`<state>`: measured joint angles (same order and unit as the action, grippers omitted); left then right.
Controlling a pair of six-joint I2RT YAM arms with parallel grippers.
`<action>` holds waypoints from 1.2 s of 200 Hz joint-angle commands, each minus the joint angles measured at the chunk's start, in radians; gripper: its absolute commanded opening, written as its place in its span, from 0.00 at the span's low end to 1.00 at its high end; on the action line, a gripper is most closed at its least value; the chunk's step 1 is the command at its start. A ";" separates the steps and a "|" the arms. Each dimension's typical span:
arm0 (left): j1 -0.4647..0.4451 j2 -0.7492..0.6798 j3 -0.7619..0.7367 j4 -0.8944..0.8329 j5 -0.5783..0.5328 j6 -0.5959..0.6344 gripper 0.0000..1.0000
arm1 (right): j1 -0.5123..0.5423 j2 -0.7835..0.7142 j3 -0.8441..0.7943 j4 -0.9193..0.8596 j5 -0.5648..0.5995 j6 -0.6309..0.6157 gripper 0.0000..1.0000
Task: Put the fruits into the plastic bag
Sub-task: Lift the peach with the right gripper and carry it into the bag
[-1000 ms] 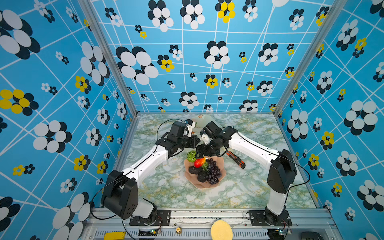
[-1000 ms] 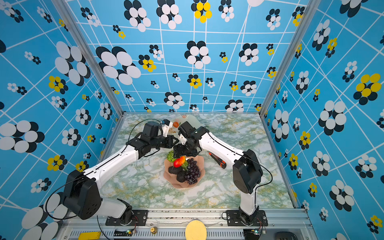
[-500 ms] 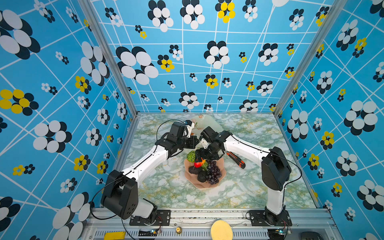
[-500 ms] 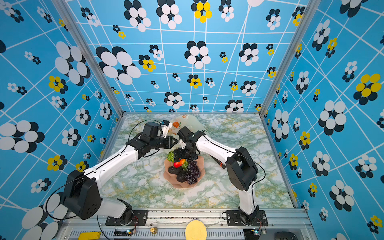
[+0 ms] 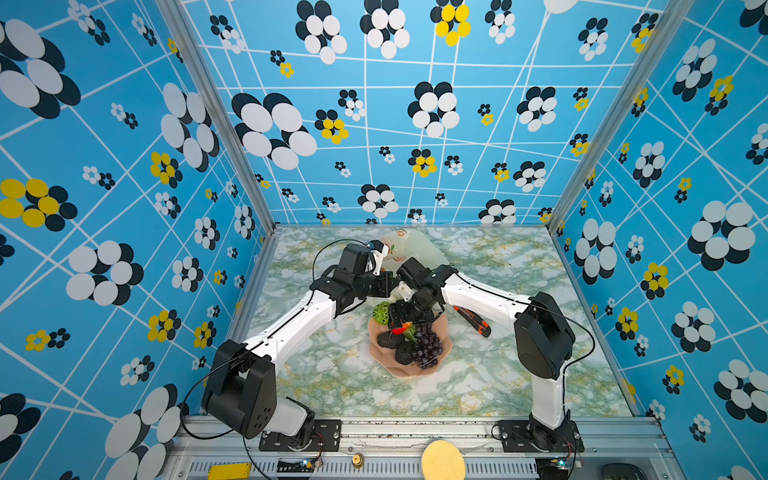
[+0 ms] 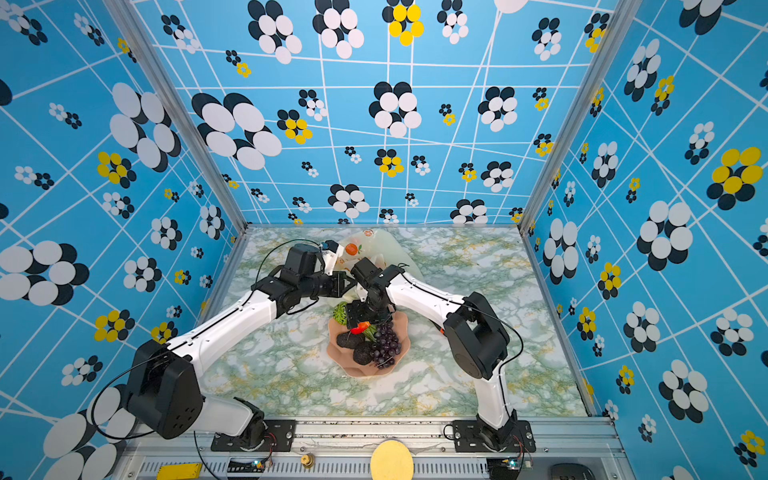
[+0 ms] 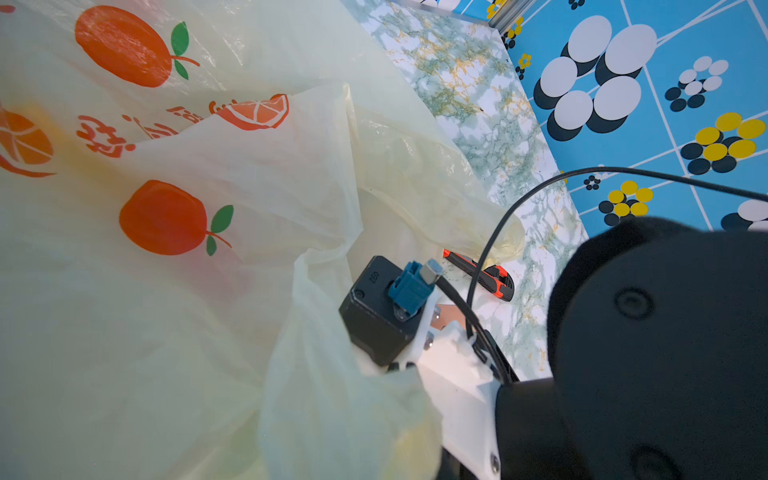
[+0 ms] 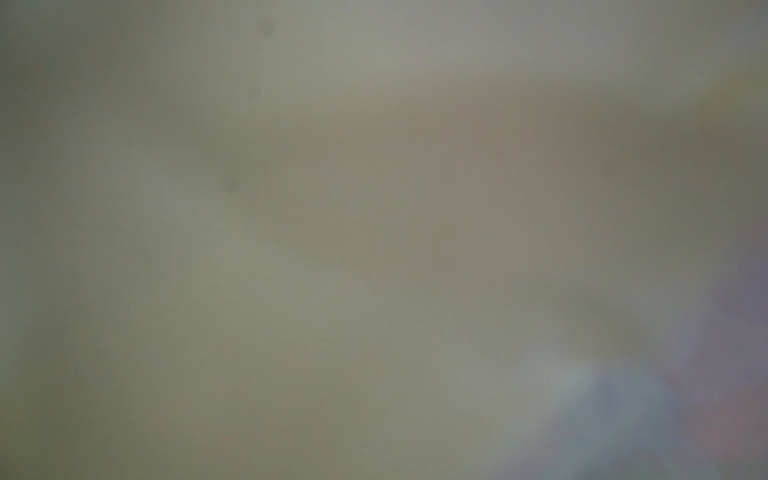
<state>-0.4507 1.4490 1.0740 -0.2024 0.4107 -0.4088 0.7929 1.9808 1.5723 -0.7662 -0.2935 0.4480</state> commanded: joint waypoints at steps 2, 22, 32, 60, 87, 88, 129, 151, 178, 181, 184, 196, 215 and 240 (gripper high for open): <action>0.007 -0.011 -0.011 0.009 0.002 -0.008 0.00 | 0.006 -0.009 0.007 -0.013 0.040 0.002 0.77; 0.007 -0.010 -0.012 0.011 0.002 -0.009 0.00 | 0.005 -0.026 -0.001 -0.003 0.062 0.003 0.67; 0.008 -0.010 -0.013 0.012 0.003 -0.012 0.00 | 0.005 -0.032 -0.005 0.001 0.065 0.005 0.63; 0.007 -0.013 -0.011 0.012 0.004 -0.012 0.00 | 0.004 -0.055 -0.008 -0.006 0.063 0.008 0.58; 0.009 -0.016 -0.010 0.013 0.003 -0.012 0.00 | 0.005 -0.110 -0.026 -0.013 0.068 0.008 0.58; 0.009 -0.016 -0.010 0.012 0.002 -0.012 0.00 | 0.005 -0.113 -0.027 -0.013 0.068 0.008 0.58; 0.007 -0.022 -0.015 0.022 0.004 -0.020 0.00 | 0.005 -0.189 -0.056 -0.029 0.058 0.008 0.58; 0.007 -0.020 -0.015 0.026 0.005 -0.026 0.00 | 0.005 -0.219 -0.079 -0.022 0.047 0.011 0.58; 0.007 -0.025 -0.015 0.021 0.004 -0.026 0.00 | 0.003 -0.248 -0.095 -0.017 0.044 0.011 0.57; 0.007 -0.025 -0.016 0.020 0.004 -0.027 0.00 | 0.003 -0.252 -0.095 -0.015 0.044 0.010 0.58; 0.007 -0.027 -0.017 0.020 0.002 -0.026 0.00 | 0.003 -0.255 -0.096 -0.015 0.044 0.011 0.57; 0.008 -0.028 -0.017 0.021 -0.001 -0.026 0.00 | 0.002 -0.269 -0.102 -0.011 0.044 0.011 0.57; 0.007 -0.027 -0.014 0.021 -0.002 -0.026 0.00 | -0.002 -0.296 -0.112 0.000 0.036 0.012 0.58; 0.007 -0.021 -0.010 0.024 0.002 -0.033 0.00 | -0.023 -0.346 -0.134 0.026 0.019 0.013 0.57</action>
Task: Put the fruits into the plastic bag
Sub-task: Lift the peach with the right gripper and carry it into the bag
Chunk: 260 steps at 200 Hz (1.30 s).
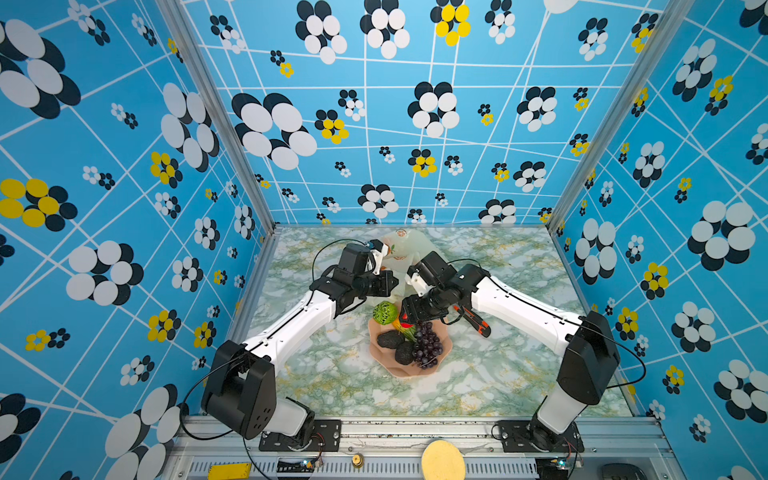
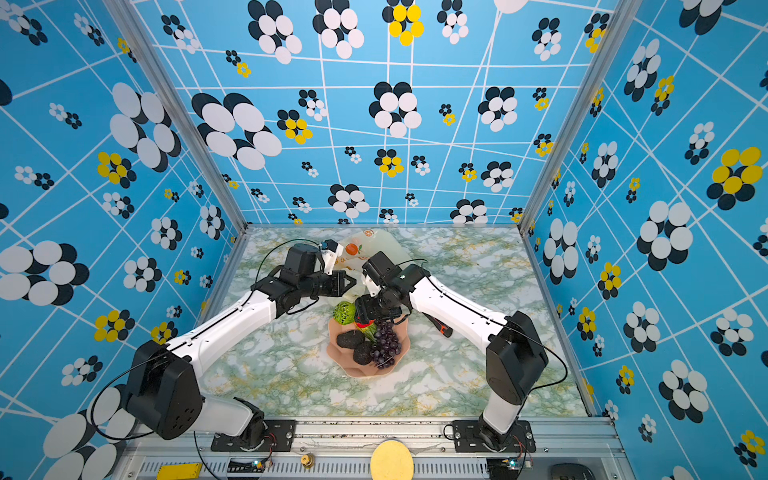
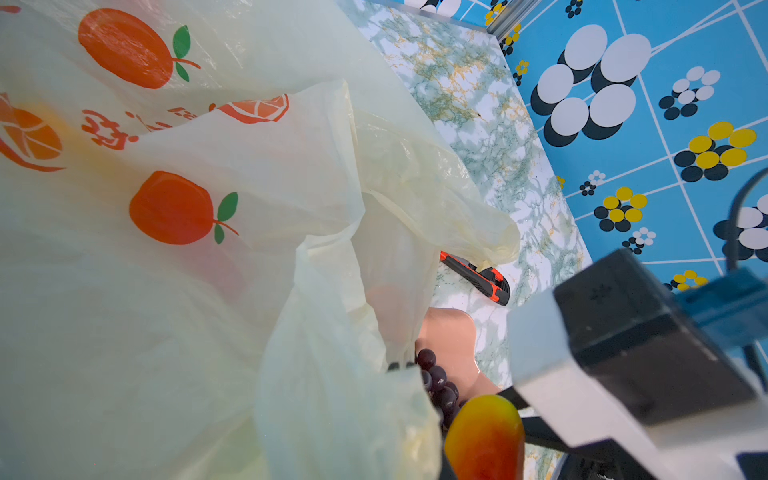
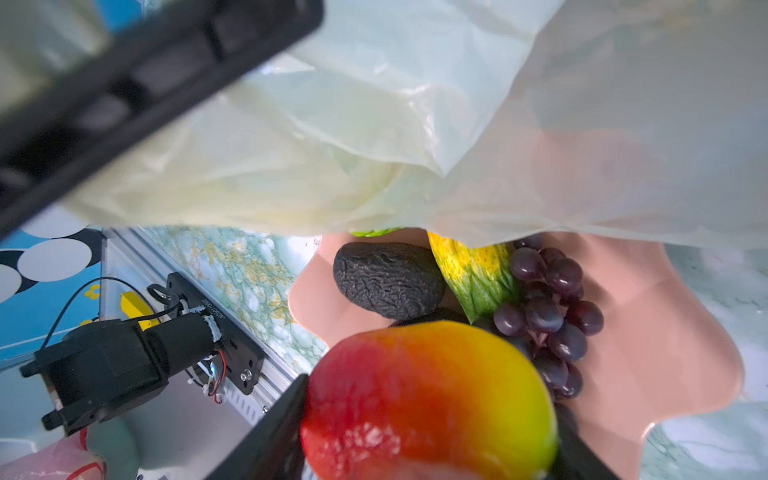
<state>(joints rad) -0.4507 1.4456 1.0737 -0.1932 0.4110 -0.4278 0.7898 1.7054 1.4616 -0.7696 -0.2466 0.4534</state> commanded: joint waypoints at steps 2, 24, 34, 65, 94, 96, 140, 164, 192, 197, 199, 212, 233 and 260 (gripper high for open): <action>0.007 -0.018 -0.010 0.017 0.002 -0.014 0.00 | -0.022 -0.075 -0.026 0.032 -0.031 0.009 0.57; 0.007 -0.017 -0.003 0.018 0.006 -0.020 0.00 | -0.055 -0.128 -0.059 0.089 -0.081 0.029 0.57; 0.007 -0.017 0.000 0.018 0.006 -0.019 0.00 | -0.072 -0.150 -0.075 0.123 -0.110 0.047 0.57; 0.008 -0.016 0.015 0.011 0.010 -0.004 0.00 | -0.142 -0.185 -0.095 0.190 -0.195 0.105 0.57; 0.008 -0.005 0.036 0.010 0.025 0.003 0.00 | -0.212 -0.164 -0.090 0.226 -0.272 0.160 0.57; 0.008 -0.004 0.038 0.009 0.025 0.004 0.00 | -0.218 -0.161 -0.089 0.227 -0.276 0.166 0.57; 0.007 0.026 0.095 -0.018 0.057 0.034 0.00 | -0.287 -0.072 -0.082 0.296 -0.363 0.279 0.56; 0.007 0.059 0.138 -0.053 0.085 0.064 0.00 | -0.293 0.013 -0.028 0.279 -0.405 0.282 0.56; 0.006 0.066 0.147 -0.050 0.098 0.086 0.00 | -0.309 0.110 0.021 0.285 -0.444 0.282 0.56; 0.006 0.063 0.143 -0.043 0.099 0.088 0.00 | -0.312 0.131 0.033 0.290 -0.452 0.285 0.56; 0.006 0.062 0.141 -0.039 0.100 0.088 0.00 | -0.314 0.137 0.037 0.292 -0.454 0.287 0.56; 0.006 0.053 0.131 -0.016 0.113 0.098 0.00 | -0.317 0.179 0.062 0.312 -0.470 0.298 0.55; 0.004 0.041 0.117 0.019 0.136 0.114 0.00 | -0.319 0.253 0.123 0.302 -0.500 0.302 0.55; -0.003 0.034 0.095 0.067 0.185 0.133 0.00 | -0.319 0.326 0.195 0.315 -0.521 0.327 0.55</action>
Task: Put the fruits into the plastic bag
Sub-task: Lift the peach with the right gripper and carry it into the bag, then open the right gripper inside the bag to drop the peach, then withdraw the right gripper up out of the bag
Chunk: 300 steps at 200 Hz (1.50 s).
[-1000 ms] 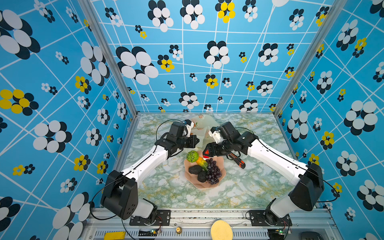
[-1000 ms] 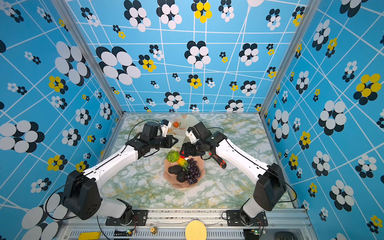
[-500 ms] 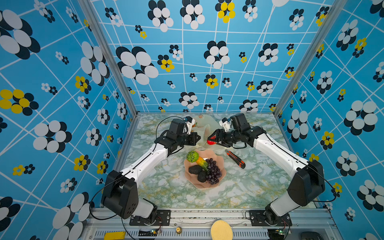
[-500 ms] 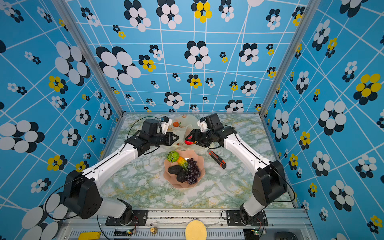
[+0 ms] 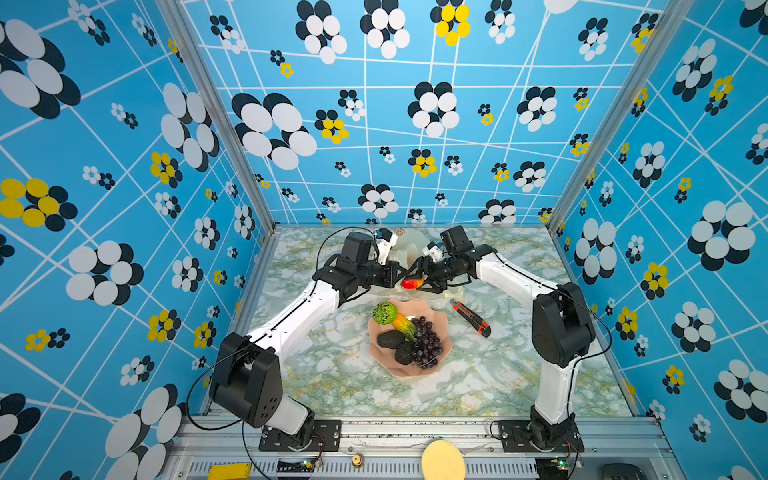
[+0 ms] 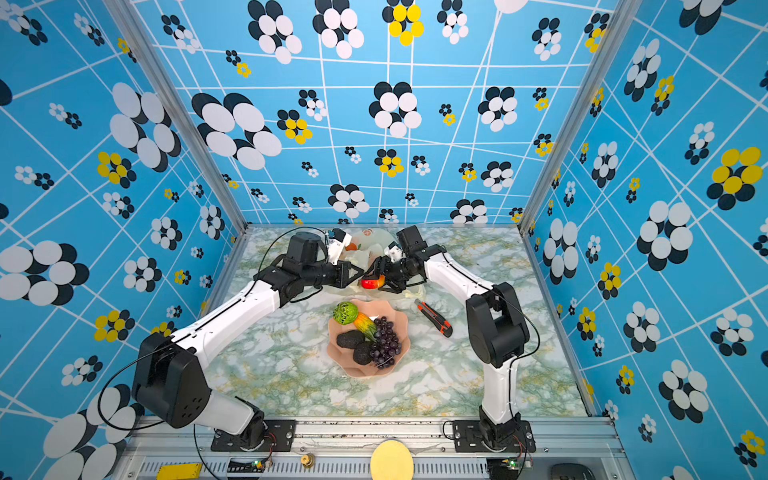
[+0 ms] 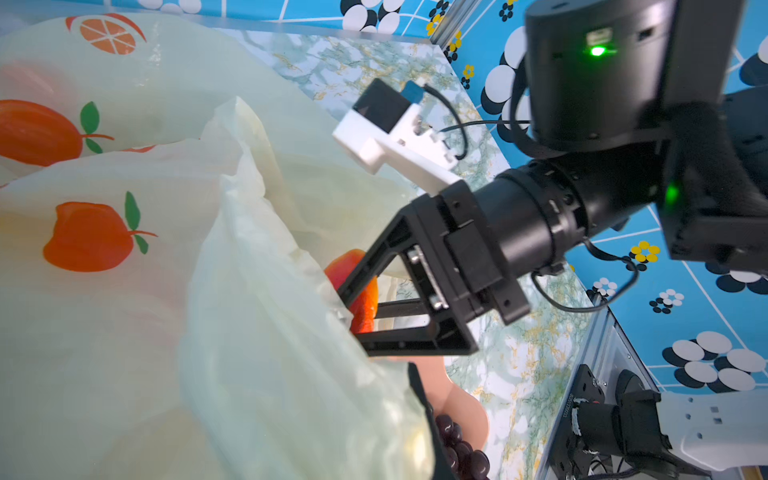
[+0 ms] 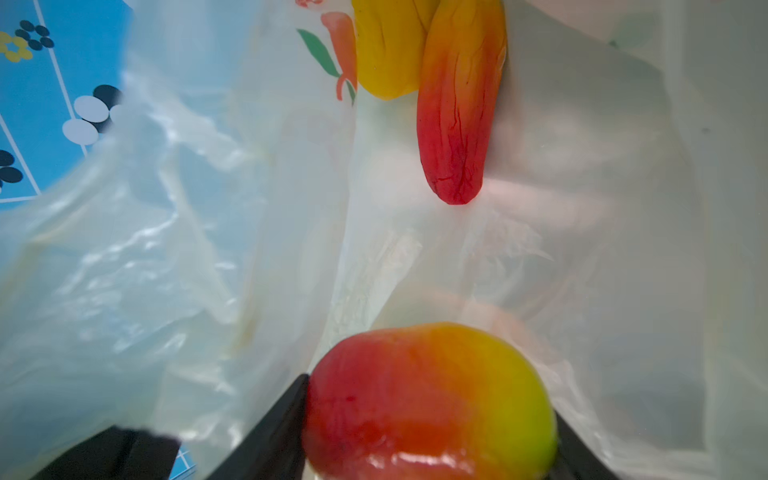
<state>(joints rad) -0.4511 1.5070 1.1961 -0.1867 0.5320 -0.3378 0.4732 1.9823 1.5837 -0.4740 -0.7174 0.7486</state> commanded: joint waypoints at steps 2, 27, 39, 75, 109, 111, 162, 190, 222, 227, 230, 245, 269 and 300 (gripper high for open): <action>-0.003 -0.028 -0.028 0.064 0.068 0.044 0.00 | -0.002 0.053 0.075 0.022 -0.049 0.034 0.55; -0.016 -0.031 -0.041 0.103 0.107 0.064 0.00 | -0.002 0.094 0.103 0.037 -0.031 0.050 0.55; -0.022 -0.031 -0.041 0.108 0.116 0.076 0.00 | -0.001 0.110 0.114 0.040 -0.017 0.058 0.55; -0.029 -0.032 -0.044 0.138 0.127 0.093 0.00 | -0.001 0.148 0.108 0.128 0.033 0.137 0.57; -0.029 -0.017 -0.040 0.164 0.145 0.092 0.00 | -0.001 0.216 0.152 0.175 0.058 0.191 0.58; -0.029 -0.015 -0.040 0.165 0.147 0.091 0.00 | -0.001 0.221 0.156 0.176 0.060 0.192 0.58; -0.028 0.009 -0.021 0.190 0.182 0.083 0.00 | -0.007 0.315 0.254 0.200 0.127 0.186 0.58; -0.027 0.004 -0.027 0.201 0.195 0.080 0.00 | -0.007 0.339 0.329 0.165 0.233 0.116 0.58; -0.014 -0.021 -0.053 0.209 0.206 0.074 0.00 | -0.017 0.355 0.381 0.140 0.329 0.070 0.58; -0.010 -0.026 -0.057 0.208 0.205 0.071 0.00 | -0.019 0.356 0.384 0.140 0.339 0.067 0.58; -0.007 -0.029 -0.060 0.206 0.206 0.068 0.00 | -0.022 0.354 0.384 0.140 0.344 0.065 0.58; 0.008 -0.046 -0.079 0.210 0.208 0.052 0.00 | -0.026 0.348 0.387 0.135 0.383 0.041 0.58; 0.029 -0.069 -0.124 0.253 0.211 0.019 0.00 | -0.031 0.352 0.409 0.101 0.470 -0.019 0.58; 0.044 -0.074 -0.135 0.240 0.196 -0.016 0.00 | -0.034 0.351 0.417 0.102 0.551 -0.065 0.59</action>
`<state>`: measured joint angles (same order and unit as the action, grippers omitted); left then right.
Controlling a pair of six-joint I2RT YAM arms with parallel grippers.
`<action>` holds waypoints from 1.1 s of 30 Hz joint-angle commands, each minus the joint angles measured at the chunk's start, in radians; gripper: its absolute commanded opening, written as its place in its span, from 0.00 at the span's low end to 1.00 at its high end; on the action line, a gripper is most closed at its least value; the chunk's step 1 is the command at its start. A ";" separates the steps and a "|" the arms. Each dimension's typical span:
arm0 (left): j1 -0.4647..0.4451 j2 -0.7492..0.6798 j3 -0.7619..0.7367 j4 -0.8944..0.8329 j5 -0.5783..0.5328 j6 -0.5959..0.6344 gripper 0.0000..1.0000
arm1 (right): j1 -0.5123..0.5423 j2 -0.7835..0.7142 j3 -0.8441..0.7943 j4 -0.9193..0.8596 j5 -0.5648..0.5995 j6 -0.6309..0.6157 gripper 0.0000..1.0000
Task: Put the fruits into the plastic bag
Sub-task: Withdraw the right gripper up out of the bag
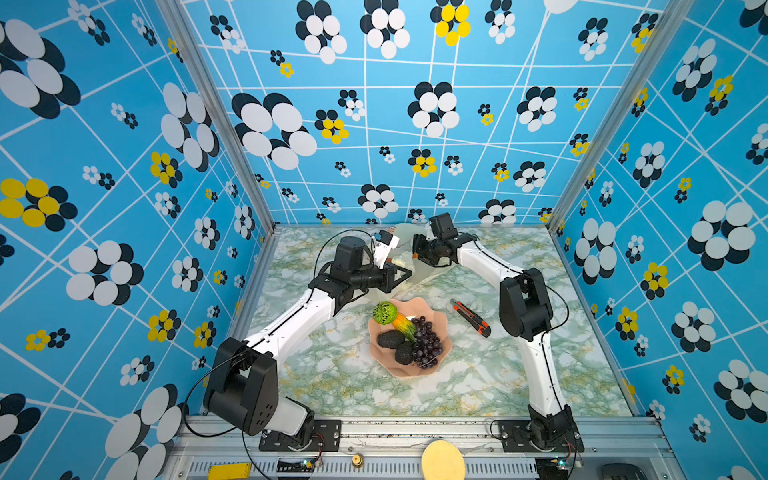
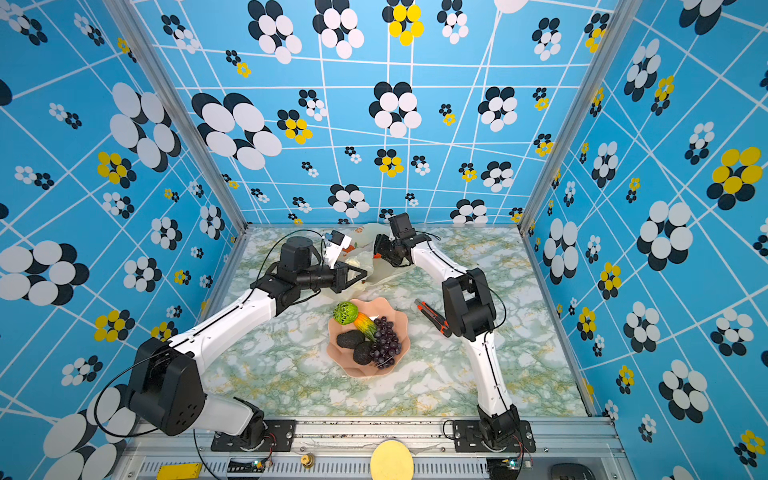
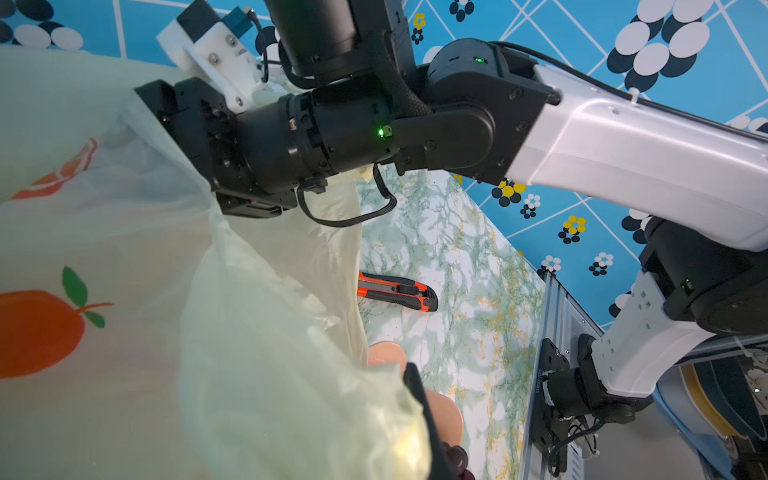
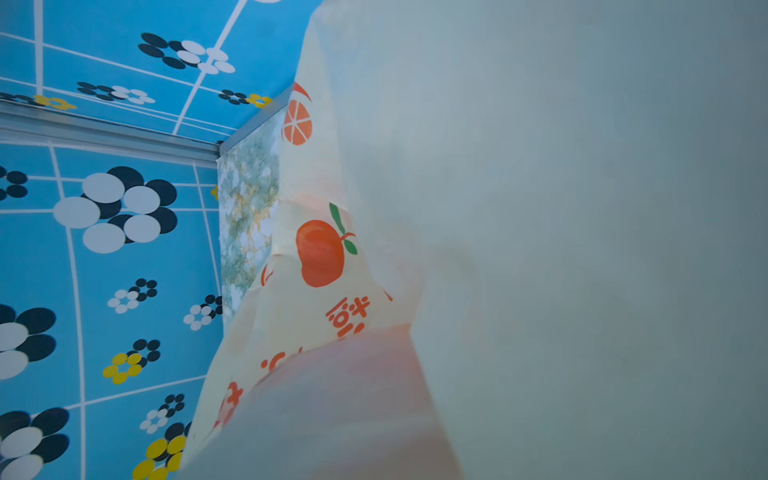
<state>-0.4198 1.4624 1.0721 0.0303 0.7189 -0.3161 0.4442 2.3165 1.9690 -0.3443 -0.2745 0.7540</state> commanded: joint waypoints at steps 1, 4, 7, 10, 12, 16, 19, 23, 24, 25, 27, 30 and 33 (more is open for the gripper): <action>0.014 -0.028 -0.011 0.022 0.008 -0.039 0.00 | -0.005 0.017 0.032 -0.028 0.110 -0.072 0.59; 0.029 -0.028 -0.019 0.017 0.001 -0.060 0.00 | -0.010 0.017 0.028 -0.021 0.150 -0.101 0.58; 0.043 -0.037 -0.035 0.025 -0.005 -0.070 0.00 | -0.019 0.008 0.019 -0.016 0.176 -0.113 0.59; 0.059 -0.046 -0.047 0.027 -0.016 -0.071 0.00 | -0.027 -0.014 -0.011 0.012 0.193 -0.120 0.59; 0.067 -0.048 -0.048 0.027 -0.016 -0.075 0.00 | -0.029 -0.018 -0.016 0.012 0.196 -0.128 0.59; 0.071 -0.048 -0.051 0.024 -0.025 -0.080 0.00 | -0.033 -0.015 -0.015 -0.002 0.190 -0.135 0.59; 0.070 -0.050 -0.057 0.022 -0.029 -0.089 0.00 | -0.035 -0.011 -0.018 -0.015 0.187 -0.143 0.60; 0.070 -0.060 -0.068 0.008 -0.044 -0.083 0.00 | -0.043 -0.003 -0.015 -0.043 0.186 -0.155 0.62; 0.070 -0.061 -0.069 0.001 -0.051 -0.081 0.00 | -0.047 0.000 -0.015 -0.051 0.183 -0.157 0.63; 0.070 -0.061 -0.070 -0.008 -0.062 -0.077 0.00 | -0.050 0.001 -0.015 -0.059 0.180 -0.154 0.63; 0.071 -0.063 -0.069 -0.030 -0.085 -0.070 0.00 | -0.059 0.003 -0.018 -0.070 0.170 -0.149 0.64; 0.069 -0.069 -0.076 -0.041 -0.115 -0.068 0.00 | -0.066 -0.005 -0.031 -0.072 0.160 -0.148 0.66; 0.070 -0.078 -0.085 -0.058 -0.171 -0.066 0.00 | -0.069 -0.011 -0.037 -0.081 0.148 -0.156 0.69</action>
<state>-0.3546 1.4193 1.0027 0.0074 0.6117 -0.3988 0.3847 2.3165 1.9499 -0.3885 -0.1143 0.6151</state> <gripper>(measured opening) 0.045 0.693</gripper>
